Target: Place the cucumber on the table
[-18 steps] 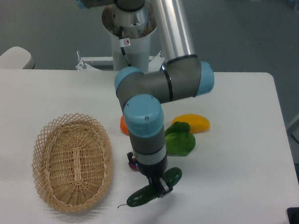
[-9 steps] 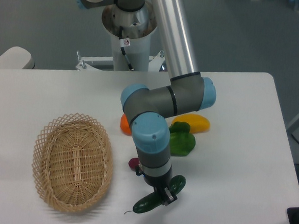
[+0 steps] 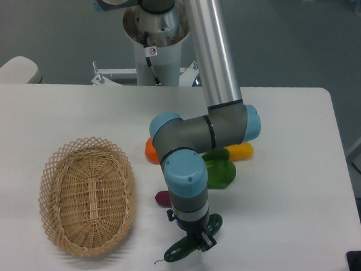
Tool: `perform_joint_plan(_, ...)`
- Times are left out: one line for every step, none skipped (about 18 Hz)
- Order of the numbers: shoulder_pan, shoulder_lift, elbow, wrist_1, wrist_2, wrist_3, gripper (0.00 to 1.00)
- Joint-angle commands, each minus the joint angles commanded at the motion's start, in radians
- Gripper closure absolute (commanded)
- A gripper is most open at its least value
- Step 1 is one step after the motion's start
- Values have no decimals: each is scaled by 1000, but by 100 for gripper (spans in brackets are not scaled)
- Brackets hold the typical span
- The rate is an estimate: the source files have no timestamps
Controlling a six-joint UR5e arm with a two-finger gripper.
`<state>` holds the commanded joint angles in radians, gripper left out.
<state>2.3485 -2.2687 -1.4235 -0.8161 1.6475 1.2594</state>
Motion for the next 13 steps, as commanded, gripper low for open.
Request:
perform_joint_plan(2,0,0,0,0,0,72)
perform_joint_plan(3,-2,-2,0,0,0,71)
perform_joint_plan(3,-2,-2,0,0,0,71)
perform_joint_plan(3,-2,-5,0,0,-2,70)
perform_joint_plan(3,-2,-8,0,0,-2,70)
perform_joint_plan(3,-2,-8,-2,0,-2,70)
perform_joint_plan(3,-2,-9,-3,0,-2,70)
perform_joint_plan(3,-2,-9,-2,0,-2,70)
perform_joint_plan(3,-3,-9,-2,0,-2,70)
perform_joint_plan(3,-3,-9,-2,0,-2,70)
perform_joint_plan(3,-3,-9,-2,0,-2,69)
perform_joint_plan(3,-3,-9,-2,0,-2,67)
perform_joint_plan(3,-3,-9,-3,0,-2,65)
